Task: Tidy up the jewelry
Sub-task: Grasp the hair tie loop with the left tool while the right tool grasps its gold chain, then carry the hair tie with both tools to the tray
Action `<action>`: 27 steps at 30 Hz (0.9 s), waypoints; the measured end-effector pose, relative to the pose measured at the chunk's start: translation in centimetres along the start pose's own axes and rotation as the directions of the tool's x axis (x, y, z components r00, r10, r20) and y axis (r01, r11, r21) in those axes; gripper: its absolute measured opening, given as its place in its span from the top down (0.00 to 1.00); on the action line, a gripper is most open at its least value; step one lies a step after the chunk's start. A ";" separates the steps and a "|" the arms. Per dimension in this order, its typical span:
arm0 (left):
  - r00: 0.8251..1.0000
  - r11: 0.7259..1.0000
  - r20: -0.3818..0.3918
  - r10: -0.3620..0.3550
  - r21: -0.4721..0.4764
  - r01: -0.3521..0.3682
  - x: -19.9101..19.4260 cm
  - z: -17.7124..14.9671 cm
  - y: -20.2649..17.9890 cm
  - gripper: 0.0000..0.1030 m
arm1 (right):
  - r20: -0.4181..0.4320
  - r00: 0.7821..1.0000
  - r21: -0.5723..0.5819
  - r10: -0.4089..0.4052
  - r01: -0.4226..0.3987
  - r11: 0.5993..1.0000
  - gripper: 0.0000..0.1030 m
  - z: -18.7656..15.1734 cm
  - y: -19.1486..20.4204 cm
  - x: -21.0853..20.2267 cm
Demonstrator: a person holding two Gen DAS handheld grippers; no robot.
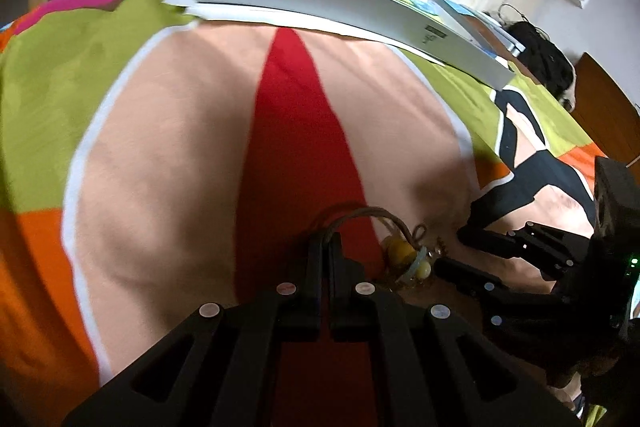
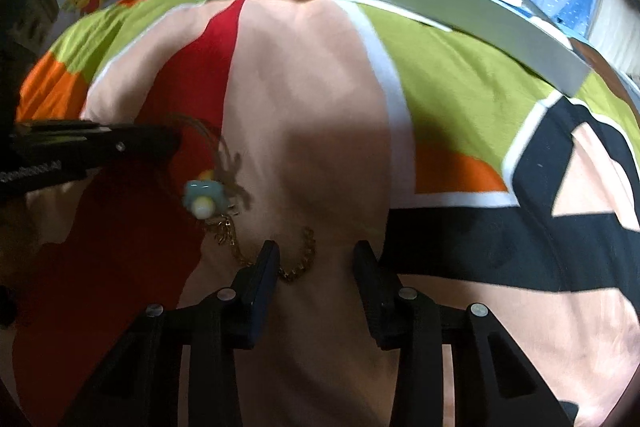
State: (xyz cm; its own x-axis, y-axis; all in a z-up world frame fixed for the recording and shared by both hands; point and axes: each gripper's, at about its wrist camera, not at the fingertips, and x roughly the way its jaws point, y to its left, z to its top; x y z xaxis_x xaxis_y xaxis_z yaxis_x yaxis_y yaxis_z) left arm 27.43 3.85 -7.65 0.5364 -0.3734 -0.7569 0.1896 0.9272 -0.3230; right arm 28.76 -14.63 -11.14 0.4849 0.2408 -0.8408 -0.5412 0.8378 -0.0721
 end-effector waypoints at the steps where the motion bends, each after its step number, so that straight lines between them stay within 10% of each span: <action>1: 1.000 1.000 -0.001 0.004 -0.004 -0.004 -0.1 -0.1 0.0 1.00 | -0.010 1.000 -0.008 -0.005 0.005 1.000 0.65 0.2 0.2 0.3; 6: 0.999 0.999 -0.006 0.033 -0.011 -0.033 -0.9 -0.8 0.0 1.00 | -0.055 0.998 0.002 0.026 -0.026 1.000 0.93 0.7 0.8 1.1; 27: 0.996 0.998 0.082 0.032 0.055 -0.037 -4.7 2.6 -3.5 1.00 | 0.236 0.971 0.133 0.025 -0.058 0.989 0.97 1.8 -3.7 -10.4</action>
State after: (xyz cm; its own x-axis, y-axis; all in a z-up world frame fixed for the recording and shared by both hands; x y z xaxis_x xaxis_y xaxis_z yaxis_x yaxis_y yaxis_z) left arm 26.36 2.44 -1.47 0.6075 -0.3397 -0.7180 0.2148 0.9405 -0.2633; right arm 26.96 -19.40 -1.20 0.6201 0.3704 -0.6916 -0.4717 0.8804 0.0486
